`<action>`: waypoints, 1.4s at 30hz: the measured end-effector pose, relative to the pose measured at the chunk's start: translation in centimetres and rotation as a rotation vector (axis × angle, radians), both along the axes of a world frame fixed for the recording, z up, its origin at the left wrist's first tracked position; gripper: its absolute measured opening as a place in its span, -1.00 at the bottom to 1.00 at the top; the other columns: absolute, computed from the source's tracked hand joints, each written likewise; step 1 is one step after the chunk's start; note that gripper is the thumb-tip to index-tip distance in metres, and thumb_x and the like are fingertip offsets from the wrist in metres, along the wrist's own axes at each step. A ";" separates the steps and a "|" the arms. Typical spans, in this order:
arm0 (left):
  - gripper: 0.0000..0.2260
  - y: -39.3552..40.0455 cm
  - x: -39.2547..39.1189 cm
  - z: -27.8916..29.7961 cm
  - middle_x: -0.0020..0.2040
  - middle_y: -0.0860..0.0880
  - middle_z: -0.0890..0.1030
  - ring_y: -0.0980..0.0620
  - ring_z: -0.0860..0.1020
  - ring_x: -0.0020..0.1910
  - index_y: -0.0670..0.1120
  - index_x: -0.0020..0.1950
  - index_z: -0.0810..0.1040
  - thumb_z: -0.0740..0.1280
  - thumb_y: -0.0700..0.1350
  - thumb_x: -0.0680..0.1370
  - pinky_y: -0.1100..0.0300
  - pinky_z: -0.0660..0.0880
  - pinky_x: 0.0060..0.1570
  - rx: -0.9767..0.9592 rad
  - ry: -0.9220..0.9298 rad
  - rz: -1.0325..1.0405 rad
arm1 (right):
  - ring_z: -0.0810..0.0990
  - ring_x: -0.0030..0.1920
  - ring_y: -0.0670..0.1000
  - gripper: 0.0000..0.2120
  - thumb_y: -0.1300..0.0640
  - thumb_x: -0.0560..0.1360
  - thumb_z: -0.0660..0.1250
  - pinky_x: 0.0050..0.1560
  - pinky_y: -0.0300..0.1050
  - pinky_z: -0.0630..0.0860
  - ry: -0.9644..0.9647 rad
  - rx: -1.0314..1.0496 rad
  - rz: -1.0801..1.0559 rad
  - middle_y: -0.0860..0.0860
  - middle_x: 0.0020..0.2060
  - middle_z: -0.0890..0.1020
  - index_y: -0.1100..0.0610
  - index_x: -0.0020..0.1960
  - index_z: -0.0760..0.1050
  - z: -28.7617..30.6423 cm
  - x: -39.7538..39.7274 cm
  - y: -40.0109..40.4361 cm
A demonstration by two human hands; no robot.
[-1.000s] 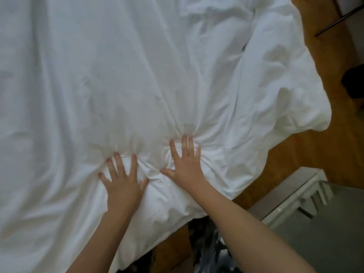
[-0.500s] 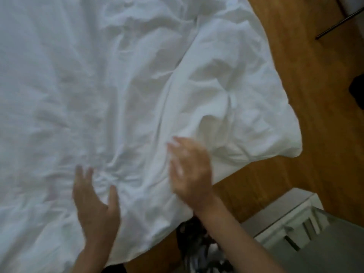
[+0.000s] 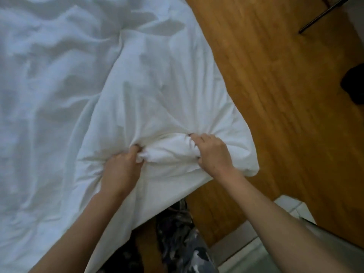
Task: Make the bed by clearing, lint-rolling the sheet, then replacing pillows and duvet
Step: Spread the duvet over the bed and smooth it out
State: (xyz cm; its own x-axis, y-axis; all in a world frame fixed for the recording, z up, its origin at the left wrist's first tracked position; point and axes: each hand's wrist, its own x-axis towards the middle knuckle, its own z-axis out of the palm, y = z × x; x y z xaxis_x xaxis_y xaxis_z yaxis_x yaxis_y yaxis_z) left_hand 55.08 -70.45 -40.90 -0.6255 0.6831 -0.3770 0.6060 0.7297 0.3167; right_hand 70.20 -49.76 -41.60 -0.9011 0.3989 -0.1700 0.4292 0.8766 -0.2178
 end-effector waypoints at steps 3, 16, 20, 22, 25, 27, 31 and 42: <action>-0.72 0.5 4.4 2.3 -0.22 -0.08 0.65 -0.17 0.61 -0.19 -0.05 0.11 0.58 0.25 0.10 0.57 0.14 0.34 -0.26 0.202 -0.246 0.048 | 0.57 -0.28 0.16 -0.44 0.26 0.14 0.51 -0.29 -0.07 0.50 0.014 -0.041 -0.070 0.08 -0.21 0.62 0.13 0.16 0.60 1.5 4.9 1.9; -0.64 -13.8 5.8 0.5 0.26 -0.12 0.51 -0.07 0.44 0.24 -0.12 0.32 0.50 0.18 -0.03 0.57 0.13 0.33 0.26 0.478 -0.125 0.163 | 0.37 0.32 0.24 -0.42 0.41 0.31 0.10 0.40 -0.28 0.11 0.234 -0.054 -0.529 0.23 0.30 0.49 0.28 0.30 0.48 5.1 4.3 -7.8; -0.51 -29.9 -2.3 -1.9 0.39 -0.30 0.38 -0.29 0.33 0.36 -0.19 0.40 0.42 0.11 0.02 0.54 -0.16 0.29 0.34 0.147 0.075 0.402 | 0.29 0.40 0.20 -0.58 0.28 0.52 0.15 0.47 -0.17 0.12 0.387 -0.084 -0.235 0.21 0.37 0.42 0.21 0.36 0.43 4.6 -4.3 -23.1; -0.46 -39.1 -5.8 -2.9 0.42 -0.34 0.33 -0.35 0.29 0.39 -0.20 0.41 0.40 0.09 0.08 0.54 -0.31 0.29 0.29 -0.014 0.103 0.458 | 0.21 0.46 0.20 -0.55 0.09 0.58 0.14 0.48 -0.04 0.10 0.336 -0.136 -0.061 0.20 0.44 0.32 0.11 0.45 0.30 3.4 -9.3 -32.6; -0.38 -53.3 -10.1 -3.7 0.45 -0.35 0.30 -0.38 0.28 0.40 -0.21 0.44 0.39 0.06 0.16 0.52 -0.40 0.23 0.28 -0.148 0.100 0.554 | 0.17 0.48 0.26 -0.47 -0.05 0.57 0.12 0.45 0.18 0.18 0.194 -0.194 0.164 0.24 0.47 0.25 0.05 0.49 0.17 0.6 -17.0 -48.1; -0.37 -62.2 -12.0 -4.2 0.48 -0.30 0.30 -0.35 0.28 0.41 -0.22 0.46 0.38 0.05 0.15 0.52 -0.35 0.24 0.31 -0.187 0.131 0.499 | 0.21 0.46 0.32 -0.41 -0.15 0.53 0.10 0.37 0.34 0.25 0.071 -0.198 0.243 0.29 0.47 0.24 0.06 0.50 0.20 -1.9 -21.5 -58.3; -0.34 -75.3 -14.7 -6.1 0.55 -0.19 0.21 -0.20 0.19 0.51 -0.22 0.52 0.24 0.04 0.20 0.57 -0.23 0.12 0.41 -0.183 0.209 0.433 | -0.06 0.51 0.36 -0.14 -0.35 0.48 -0.03 0.46 0.35 -0.07 -0.137 -0.145 0.240 0.42 0.48 0.00 0.23 0.55 -0.02 -5.8 -28.9 -73.2; -0.36 -77.1 -15.4 -8.6 0.57 -0.16 0.17 -0.07 0.15 0.54 -0.14 0.54 0.23 0.06 0.22 0.58 -0.17 0.03 0.42 -0.098 0.172 0.534 | 0.05 0.43 0.51 0.04 -0.41 0.47 -0.30 0.40 0.39 0.02 -0.381 0.071 0.248 0.57 0.37 0.07 0.54 0.42 0.05 -7.1 -33.8 -77.5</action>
